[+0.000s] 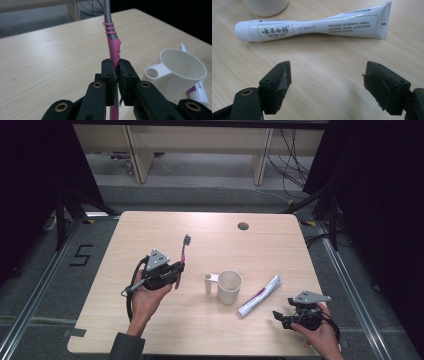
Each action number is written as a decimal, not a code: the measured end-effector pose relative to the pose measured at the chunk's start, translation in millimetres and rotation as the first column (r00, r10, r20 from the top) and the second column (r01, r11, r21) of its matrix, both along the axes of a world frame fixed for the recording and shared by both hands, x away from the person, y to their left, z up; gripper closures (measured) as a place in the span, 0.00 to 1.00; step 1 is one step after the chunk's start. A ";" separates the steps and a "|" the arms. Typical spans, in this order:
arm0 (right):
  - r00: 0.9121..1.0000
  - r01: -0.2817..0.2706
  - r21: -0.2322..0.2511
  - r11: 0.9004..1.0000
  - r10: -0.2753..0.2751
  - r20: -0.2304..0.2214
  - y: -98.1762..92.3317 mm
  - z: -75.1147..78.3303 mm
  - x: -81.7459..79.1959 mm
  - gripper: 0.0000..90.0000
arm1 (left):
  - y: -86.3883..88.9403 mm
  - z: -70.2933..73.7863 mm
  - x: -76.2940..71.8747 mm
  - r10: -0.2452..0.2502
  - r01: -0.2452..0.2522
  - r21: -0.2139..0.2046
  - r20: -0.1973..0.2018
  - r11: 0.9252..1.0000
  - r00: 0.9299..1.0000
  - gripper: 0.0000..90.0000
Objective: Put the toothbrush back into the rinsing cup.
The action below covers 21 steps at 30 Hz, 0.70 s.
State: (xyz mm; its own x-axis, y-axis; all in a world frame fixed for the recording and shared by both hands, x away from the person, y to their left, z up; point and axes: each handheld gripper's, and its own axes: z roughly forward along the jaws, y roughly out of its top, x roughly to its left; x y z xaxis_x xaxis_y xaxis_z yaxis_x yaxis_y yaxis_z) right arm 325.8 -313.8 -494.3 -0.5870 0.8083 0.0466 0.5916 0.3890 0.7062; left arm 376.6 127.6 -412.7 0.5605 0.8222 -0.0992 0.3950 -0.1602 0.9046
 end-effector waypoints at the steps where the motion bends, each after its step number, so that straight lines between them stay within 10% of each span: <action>1: 1.000 -0.004 0.001 1.000 0.004 0.008 -0.5 -0.1 0.3 0.25 | -0.6 0.0 -1.0 0.004 -0.004 -0.010 0.012 1.000 1.000 0.92; 21: 1.000 -0.005 -0.003 1.000 0.005 0.019 -0.3 0.1 0.6 0.25 | -16.0 5.5 -4.4 0.008 0.009 -0.132 0.128 0.991 0.992 0.92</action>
State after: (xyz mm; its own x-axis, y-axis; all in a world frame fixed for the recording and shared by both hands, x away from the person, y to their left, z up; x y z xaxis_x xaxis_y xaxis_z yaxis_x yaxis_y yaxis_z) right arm 326.4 -314.1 -494.3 -0.5917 0.8055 0.0330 0.5763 0.3940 0.7160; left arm 372.1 111.6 -407.1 0.5756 0.8065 -0.1347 0.2749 -0.0357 0.9608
